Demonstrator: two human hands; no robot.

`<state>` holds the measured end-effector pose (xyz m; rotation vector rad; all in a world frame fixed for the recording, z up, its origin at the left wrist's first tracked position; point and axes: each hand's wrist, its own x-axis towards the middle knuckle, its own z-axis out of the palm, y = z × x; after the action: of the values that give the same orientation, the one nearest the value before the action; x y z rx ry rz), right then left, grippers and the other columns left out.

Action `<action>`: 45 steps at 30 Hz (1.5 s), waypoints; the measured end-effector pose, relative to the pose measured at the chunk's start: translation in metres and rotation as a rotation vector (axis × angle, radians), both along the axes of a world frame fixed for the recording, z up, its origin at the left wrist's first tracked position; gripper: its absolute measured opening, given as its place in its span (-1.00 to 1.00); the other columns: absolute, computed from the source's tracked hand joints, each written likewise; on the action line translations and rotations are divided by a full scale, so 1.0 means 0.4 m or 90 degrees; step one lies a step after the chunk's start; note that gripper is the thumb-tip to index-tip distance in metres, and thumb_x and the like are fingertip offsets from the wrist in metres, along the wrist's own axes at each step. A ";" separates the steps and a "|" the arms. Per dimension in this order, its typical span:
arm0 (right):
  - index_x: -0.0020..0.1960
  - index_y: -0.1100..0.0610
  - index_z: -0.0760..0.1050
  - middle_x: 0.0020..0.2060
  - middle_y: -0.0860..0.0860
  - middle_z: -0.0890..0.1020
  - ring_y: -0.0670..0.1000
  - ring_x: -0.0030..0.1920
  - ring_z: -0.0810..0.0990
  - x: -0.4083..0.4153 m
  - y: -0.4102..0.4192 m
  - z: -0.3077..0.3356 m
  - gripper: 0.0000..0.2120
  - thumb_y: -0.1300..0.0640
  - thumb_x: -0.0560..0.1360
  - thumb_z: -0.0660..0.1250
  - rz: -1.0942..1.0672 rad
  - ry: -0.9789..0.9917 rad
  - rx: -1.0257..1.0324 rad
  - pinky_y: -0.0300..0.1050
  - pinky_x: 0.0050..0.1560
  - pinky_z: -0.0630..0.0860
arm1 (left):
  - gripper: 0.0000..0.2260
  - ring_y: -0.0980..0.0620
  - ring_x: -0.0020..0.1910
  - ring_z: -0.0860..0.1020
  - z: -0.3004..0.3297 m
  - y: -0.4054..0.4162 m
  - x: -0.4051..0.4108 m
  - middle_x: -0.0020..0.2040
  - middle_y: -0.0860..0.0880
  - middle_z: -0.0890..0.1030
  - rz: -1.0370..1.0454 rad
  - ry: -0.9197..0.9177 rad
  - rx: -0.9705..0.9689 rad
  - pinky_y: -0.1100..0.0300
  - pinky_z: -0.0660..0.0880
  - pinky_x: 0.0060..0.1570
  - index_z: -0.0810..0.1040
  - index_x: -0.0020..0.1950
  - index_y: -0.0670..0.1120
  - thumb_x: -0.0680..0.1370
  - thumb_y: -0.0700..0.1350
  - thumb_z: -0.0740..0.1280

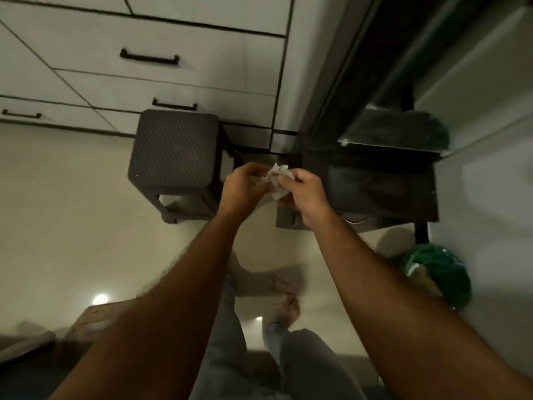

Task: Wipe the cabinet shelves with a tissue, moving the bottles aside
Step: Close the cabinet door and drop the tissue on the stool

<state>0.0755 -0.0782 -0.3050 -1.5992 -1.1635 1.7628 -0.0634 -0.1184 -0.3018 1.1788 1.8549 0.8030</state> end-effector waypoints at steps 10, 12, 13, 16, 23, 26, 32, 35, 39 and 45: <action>0.13 0.22 0.55 -0.13 0.06 0.65 0.02 -0.19 0.65 0.346 -0.127 0.010 -0.80 0.33 0.51 0.36 -0.276 0.035 -0.024 -0.14 -0.32 0.61 | -0.88 0.06 -0.33 0.56 -0.002 -0.026 0.327 -0.28 0.03 0.63 -0.104 -0.002 -0.077 0.09 0.57 -0.25 0.65 -0.03 -0.01 0.51 0.00 0.42; 0.13 0.21 0.55 -0.08 0.09 0.64 0.01 -0.18 0.65 0.401 -0.158 0.008 -0.78 0.36 0.50 0.37 -0.334 0.038 -0.019 -0.14 -0.32 0.61 | -0.89 0.05 -0.36 0.56 -0.004 -0.033 0.377 -0.35 0.06 0.61 -0.185 -0.033 -0.107 0.06 0.55 -0.20 0.68 -0.05 -0.04 0.52 -0.03 0.40; 0.13 0.20 0.55 -0.06 0.09 0.64 0.02 -0.17 0.65 0.423 -0.170 0.008 -0.77 0.37 0.49 0.37 -0.356 0.038 -0.023 -0.14 -0.34 0.61 | -0.88 0.03 -0.33 0.58 -0.003 -0.040 0.396 -0.35 0.05 0.62 -0.224 -0.035 -0.116 0.07 0.54 -0.18 0.69 -0.05 -0.05 0.52 -0.03 0.40; 0.10 0.21 0.56 -0.08 0.11 0.64 0.05 -0.17 0.64 0.495 -0.222 0.017 -0.78 0.40 0.49 0.35 -0.428 0.041 -0.027 -0.15 -0.35 0.58 | -0.88 0.05 -0.24 0.62 0.001 -0.069 0.462 -0.24 0.05 0.66 -0.330 -0.048 -0.117 0.10 0.53 -0.16 0.69 -0.06 -0.03 0.50 -0.02 0.42; 0.01 0.15 0.55 -0.11 0.08 0.64 0.03 -0.17 0.64 0.677 -0.308 0.016 -0.89 0.31 0.52 0.36 -0.516 0.010 -0.080 -0.20 -0.39 0.56 | -0.90 0.14 -0.30 0.55 -0.021 -0.082 0.634 -0.25 0.01 0.64 -0.386 -0.134 -0.185 0.22 0.45 -0.26 0.67 -0.08 -0.09 0.49 -0.08 0.45; 0.05 0.13 0.56 -0.10 0.06 0.66 0.04 -0.16 0.64 0.772 -0.336 -0.023 -0.86 0.29 0.52 0.36 -0.516 0.000 -0.083 -0.20 -0.39 0.56 | -0.89 0.07 -0.31 0.54 -0.052 -0.081 0.730 -0.22 -0.08 0.65 -0.411 -0.142 -0.210 0.22 0.45 -0.30 0.66 -0.07 -0.15 0.51 -0.11 0.43; 0.11 0.09 0.56 -0.01 0.06 0.69 0.02 -0.14 0.67 0.969 -0.379 -0.174 -0.80 0.29 0.52 0.38 -0.504 0.003 -0.167 -0.12 -0.34 0.56 | -0.93 -0.01 -0.21 0.59 -0.214 -0.101 0.922 -0.15 -0.12 0.67 -0.406 -0.108 -0.317 0.13 0.52 -0.20 0.64 -0.06 -0.10 0.51 -0.12 0.43; 0.08 0.13 0.54 -0.09 0.03 0.69 -0.06 -0.24 0.67 1.066 -0.389 -0.254 -0.82 0.33 0.52 0.37 -0.519 0.008 -0.198 -0.13 -0.35 0.60 | -0.95 -0.05 -0.17 0.60 -0.301 -0.119 1.019 -0.14 -0.13 0.67 -0.346 -0.124 -0.351 0.14 0.51 -0.24 0.61 -0.11 -0.08 0.50 -0.21 0.43; 0.12 0.17 0.54 -0.09 0.02 0.65 -0.06 -0.18 0.66 1.204 -0.373 -0.375 -0.80 0.34 0.52 0.36 -0.507 -0.012 -0.232 -0.17 -0.30 0.63 | -0.88 -0.04 -0.18 0.57 -0.420 -0.125 1.171 -0.13 -0.14 0.64 -0.267 -0.157 -0.374 0.22 0.51 -0.28 0.58 -0.15 -0.06 0.52 -0.26 0.40; -0.02 0.02 0.50 -0.06 0.04 0.61 0.05 -0.07 0.62 1.397 -0.310 -0.594 -0.87 0.21 0.52 0.41 -0.446 -0.114 -0.251 -0.10 -0.27 0.60 | -0.91 -0.14 -0.02 0.62 -0.623 -0.088 1.379 -0.03 -0.13 0.63 -0.198 -0.186 -0.373 0.01 0.58 0.00 0.58 -0.05 -0.08 0.54 -0.26 0.34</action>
<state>0.6342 -0.2021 -0.5425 -2.0882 -0.2357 1.4359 0.4881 -0.1536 -0.5508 0.8813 1.4697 0.2118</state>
